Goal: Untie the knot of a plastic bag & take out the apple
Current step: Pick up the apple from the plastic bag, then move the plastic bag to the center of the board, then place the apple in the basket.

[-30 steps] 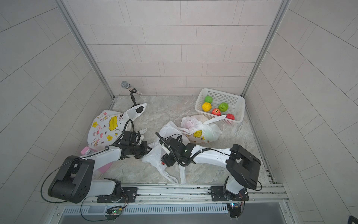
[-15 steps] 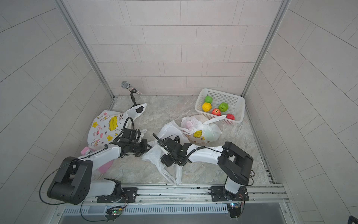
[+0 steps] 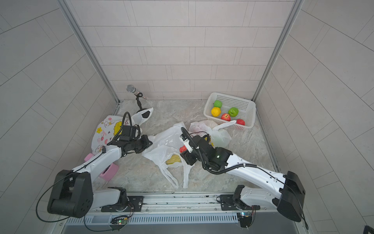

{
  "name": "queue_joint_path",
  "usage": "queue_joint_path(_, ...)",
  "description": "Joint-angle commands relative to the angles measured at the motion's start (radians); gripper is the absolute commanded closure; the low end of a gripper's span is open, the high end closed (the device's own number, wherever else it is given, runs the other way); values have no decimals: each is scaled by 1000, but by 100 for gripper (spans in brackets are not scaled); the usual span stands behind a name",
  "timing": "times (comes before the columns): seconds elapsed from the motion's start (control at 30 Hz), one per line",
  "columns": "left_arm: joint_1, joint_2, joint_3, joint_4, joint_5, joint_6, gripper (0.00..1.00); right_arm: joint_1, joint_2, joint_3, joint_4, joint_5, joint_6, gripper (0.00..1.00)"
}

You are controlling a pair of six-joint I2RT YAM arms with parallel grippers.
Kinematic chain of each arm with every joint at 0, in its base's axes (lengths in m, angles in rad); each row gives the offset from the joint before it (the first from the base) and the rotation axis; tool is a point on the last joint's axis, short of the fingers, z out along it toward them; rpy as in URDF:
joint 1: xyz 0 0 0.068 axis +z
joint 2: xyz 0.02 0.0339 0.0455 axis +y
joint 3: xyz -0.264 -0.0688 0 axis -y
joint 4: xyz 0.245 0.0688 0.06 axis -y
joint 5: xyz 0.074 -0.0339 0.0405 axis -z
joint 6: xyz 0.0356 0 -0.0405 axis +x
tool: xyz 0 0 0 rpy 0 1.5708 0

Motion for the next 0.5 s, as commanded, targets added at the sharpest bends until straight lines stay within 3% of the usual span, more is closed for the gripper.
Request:
queue_joint_path(0.0, 11, 54, 99, -62, -125, 30, 100, -229, -66, 43, -24, -8, 36, 60)
queue_joint_path(0.13, 19, 163, 227, -40, -120, 5, 99, -610, 31, 114, 17, -155, 119, 62)
queue_joint_path(0.2, 14, 215, 289, -20, -121, -13, 99, -718, 135, 182, 32, -209, 127, 62)
queue_joint_path(0.33, 5, 321, 423, -17, -154, -110, 96, -833, 355, 343, 25, -252, 133, 57)
queue_joint_path(0.47, -23, 373, 539, -40, -224, -121, 95, -876, 522, 460, 33, -227, 125, 56)
